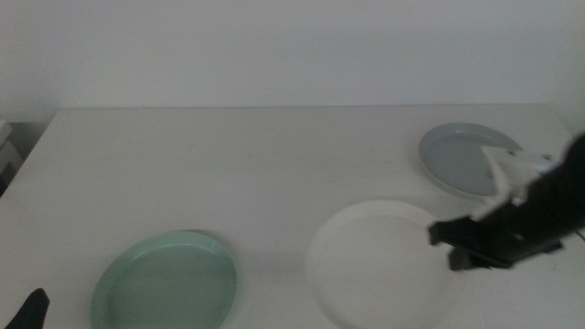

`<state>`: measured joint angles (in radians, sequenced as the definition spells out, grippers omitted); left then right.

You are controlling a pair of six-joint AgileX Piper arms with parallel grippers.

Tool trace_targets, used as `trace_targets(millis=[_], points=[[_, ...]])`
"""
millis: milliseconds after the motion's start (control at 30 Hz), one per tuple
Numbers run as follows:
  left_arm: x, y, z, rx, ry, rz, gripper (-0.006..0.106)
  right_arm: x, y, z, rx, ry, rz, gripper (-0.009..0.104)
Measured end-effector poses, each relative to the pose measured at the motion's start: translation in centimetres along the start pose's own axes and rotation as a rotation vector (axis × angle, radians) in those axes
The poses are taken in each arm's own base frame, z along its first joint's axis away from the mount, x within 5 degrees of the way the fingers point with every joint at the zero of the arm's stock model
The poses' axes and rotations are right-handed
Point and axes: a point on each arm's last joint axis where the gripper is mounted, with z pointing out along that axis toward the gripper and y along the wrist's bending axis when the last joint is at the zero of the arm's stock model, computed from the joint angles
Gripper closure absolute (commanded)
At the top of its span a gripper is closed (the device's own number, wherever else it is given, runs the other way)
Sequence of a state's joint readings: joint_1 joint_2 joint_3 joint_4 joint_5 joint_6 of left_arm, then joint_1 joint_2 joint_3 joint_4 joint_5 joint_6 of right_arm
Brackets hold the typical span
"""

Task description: Stack the three bowls on top of each other.

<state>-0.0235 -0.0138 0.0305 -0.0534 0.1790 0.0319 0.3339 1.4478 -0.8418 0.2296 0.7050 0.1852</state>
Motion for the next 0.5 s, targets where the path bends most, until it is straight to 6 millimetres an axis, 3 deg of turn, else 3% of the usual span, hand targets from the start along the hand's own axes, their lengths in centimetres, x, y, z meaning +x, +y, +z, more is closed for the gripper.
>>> trace_targets(millis=[267,500], points=[[0.0,0.0,0.0,0.0,0.0,0.0,0.013,-4.7,4.3,4.3,-0.04,0.032,-0.044,0.096],[0.0,0.0,0.0,0.0,0.0,0.0,0.013,-6.4,5.9,8.3,-0.038,0.079,-0.051,0.096]])
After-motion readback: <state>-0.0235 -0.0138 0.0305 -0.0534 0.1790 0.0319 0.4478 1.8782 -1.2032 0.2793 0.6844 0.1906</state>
